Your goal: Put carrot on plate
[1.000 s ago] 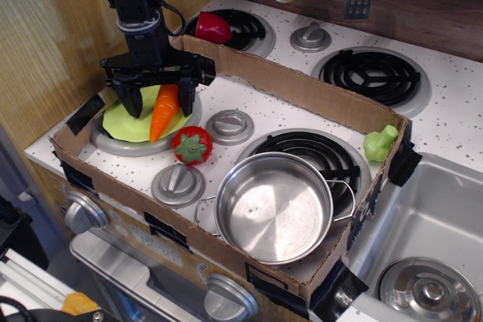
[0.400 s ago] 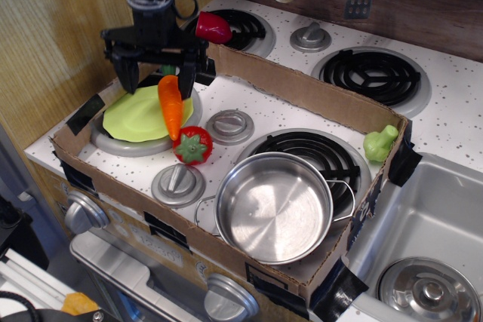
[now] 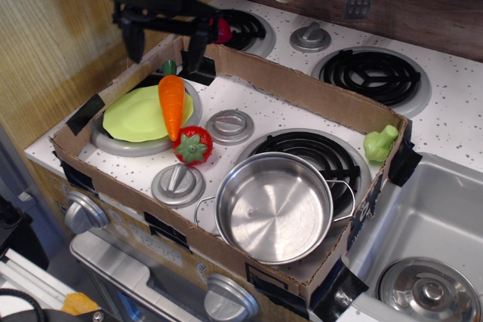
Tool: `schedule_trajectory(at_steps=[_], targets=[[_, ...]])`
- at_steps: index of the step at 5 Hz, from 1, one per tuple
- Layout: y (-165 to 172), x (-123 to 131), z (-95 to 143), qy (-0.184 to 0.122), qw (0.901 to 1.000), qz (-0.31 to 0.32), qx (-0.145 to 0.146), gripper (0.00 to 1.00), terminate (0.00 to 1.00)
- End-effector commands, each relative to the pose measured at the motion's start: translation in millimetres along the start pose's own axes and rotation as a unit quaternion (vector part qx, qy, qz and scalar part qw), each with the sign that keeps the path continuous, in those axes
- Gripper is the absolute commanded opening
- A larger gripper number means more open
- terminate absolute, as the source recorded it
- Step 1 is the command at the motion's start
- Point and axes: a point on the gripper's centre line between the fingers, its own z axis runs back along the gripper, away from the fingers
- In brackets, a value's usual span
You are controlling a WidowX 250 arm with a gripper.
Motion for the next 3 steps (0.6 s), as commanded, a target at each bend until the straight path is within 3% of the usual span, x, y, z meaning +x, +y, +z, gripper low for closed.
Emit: schedule_trajectory(at_steps=[1, 2, 3], targets=[[-4.8, 10.4, 34.8, -0.032, 0.9990, 0.027, -0.015, 1.00, 0.00], [-4.8, 10.4, 34.8, -0.032, 0.9990, 0.027, -0.015, 1.00, 0.00], [-4.8, 10.4, 34.8, -0.032, 0.9990, 0.027, -0.015, 1.00, 1.00]])
